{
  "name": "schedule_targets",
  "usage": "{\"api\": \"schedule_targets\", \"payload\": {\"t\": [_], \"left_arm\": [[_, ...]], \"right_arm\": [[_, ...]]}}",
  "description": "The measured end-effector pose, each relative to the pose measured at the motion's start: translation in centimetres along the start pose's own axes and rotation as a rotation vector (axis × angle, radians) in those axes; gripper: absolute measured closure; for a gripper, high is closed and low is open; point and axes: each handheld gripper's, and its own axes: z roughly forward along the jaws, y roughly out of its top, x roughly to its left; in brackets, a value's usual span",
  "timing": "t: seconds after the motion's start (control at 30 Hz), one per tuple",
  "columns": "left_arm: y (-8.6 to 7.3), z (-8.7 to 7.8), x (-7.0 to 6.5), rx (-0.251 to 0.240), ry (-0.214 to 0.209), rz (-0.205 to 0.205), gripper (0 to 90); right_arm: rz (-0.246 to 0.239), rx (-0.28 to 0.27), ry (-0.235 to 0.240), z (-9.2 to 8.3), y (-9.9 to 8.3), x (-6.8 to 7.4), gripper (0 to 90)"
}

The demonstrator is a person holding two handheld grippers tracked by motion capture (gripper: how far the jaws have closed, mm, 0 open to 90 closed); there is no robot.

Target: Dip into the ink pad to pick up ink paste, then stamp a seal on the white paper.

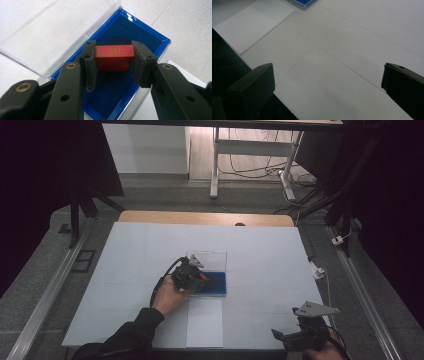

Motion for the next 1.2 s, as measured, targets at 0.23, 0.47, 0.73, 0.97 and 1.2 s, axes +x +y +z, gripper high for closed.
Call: {"api": "schedule_targets", "payload": {"t": [0.23, 0.47, 0.73, 0.97, 1.2], "left_arm": [[0.2, -0.6, -0.1, -0.034, -0.004, 0.007, 58.3], [0.2, -1.6, -0.2, -0.048, -0.024, 0.002, 58.3], [0.0, -2.5, -0.3, -0.054, -0.045, 0.0, 58.3], [-0.1, -3.3, -0.8, -0.063, -0.057, 0.009, 58.3], [-0.3, -4.4, -1.1, -0.069, -0.08, 0.014, 58.3]], "right_arm": [[0.002, -0.002, 0.001, -0.1, 0.0, -0.1, 0.0], [0.007, -0.01, 0.0, -0.1, 0.0, -0.1, 0.0], [0.01, -0.014, 0.0, -0.2, -0.1, -0.1, 0.0], [0.013, -0.02, 0.0, -0.3, -0.1, -0.1, 0.0], [0.014, -0.021, -0.002, -0.3, -0.1, -0.1, 0.0]]}}
